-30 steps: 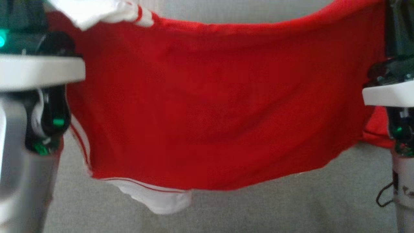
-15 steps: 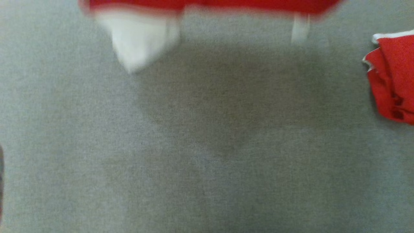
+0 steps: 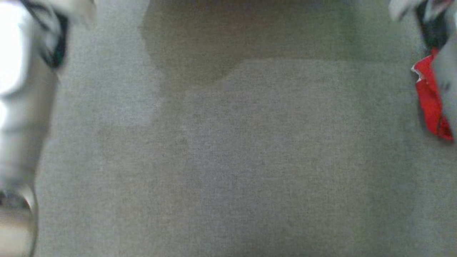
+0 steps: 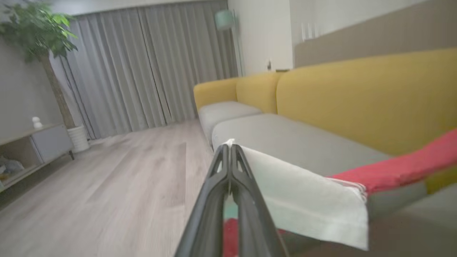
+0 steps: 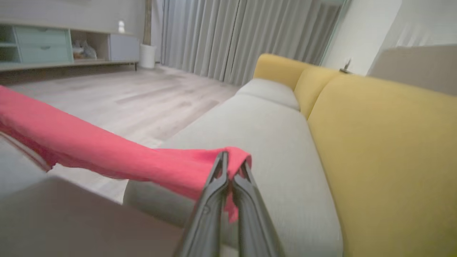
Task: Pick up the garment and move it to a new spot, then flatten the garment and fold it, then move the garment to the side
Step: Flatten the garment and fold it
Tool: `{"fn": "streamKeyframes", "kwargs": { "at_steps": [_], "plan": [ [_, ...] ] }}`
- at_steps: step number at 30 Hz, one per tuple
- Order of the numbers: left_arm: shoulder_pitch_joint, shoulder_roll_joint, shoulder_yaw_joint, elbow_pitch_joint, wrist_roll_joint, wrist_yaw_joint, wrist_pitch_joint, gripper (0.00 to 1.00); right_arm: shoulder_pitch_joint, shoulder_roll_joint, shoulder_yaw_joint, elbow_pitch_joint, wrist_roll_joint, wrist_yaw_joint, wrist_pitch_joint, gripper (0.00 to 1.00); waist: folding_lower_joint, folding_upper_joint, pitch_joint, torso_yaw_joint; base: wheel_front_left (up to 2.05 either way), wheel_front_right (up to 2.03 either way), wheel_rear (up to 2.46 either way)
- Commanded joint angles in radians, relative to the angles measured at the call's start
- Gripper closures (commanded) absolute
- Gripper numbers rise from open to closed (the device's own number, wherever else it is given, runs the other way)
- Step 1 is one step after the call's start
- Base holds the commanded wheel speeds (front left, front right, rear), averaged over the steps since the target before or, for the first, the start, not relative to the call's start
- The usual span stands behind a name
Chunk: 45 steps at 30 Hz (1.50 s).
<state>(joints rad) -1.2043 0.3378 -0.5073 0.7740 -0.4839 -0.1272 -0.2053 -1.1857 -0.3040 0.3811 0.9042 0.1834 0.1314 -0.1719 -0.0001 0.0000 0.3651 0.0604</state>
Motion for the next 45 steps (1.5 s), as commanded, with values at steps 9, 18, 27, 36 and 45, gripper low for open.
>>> {"fn": "streamKeyframes", "kwargs": {
  "at_steps": [9, 18, 27, 36, 45],
  "plan": [
    [0.272, 0.121, -0.177, -0.05, -0.091, -0.003, 0.026, 1.0, 0.212, -0.023, 0.264, 0.073, 0.13, -0.001, 0.148, 1.0, 0.0001, 0.0, -0.105, 0.01, 0.0, 0.0, 0.0],
    [0.496, 0.229, -0.293, -0.188, -0.167, -0.003, 0.147, 1.0, 0.363, -0.15, 0.523, -0.04, 0.374, -0.001, 0.267, 1.0, 0.0001, 0.0, -0.232, 0.002, 0.0, 0.0, 0.0],
    [0.675, 0.371, -0.318, -0.431, -0.278, 0.009, 0.332, 1.0, 0.44, -0.262, 0.673, -0.182, 0.564, -0.001, 0.345, 1.0, 0.0001, 0.0, -0.329, -0.005, 0.0, 0.0, 0.0],
    [0.856, 0.528, -0.302, -0.758, -0.406, 0.109, 0.481, 1.0, 0.509, -0.362, 0.768, -0.332, 0.728, -0.001, 0.465, 1.0, 0.0001, 0.0, -0.389, -0.017, 0.0, 0.0, 0.0],
    [0.876, 0.566, -0.277, -0.883, -0.413, 0.18, 0.493, 1.0, 0.517, -0.417, 0.76, -0.419, 0.773, -0.001, 0.488, 1.0, 0.0001, 0.0, -0.372, -0.021, 0.0, 0.0, 0.0]
  ]
}}
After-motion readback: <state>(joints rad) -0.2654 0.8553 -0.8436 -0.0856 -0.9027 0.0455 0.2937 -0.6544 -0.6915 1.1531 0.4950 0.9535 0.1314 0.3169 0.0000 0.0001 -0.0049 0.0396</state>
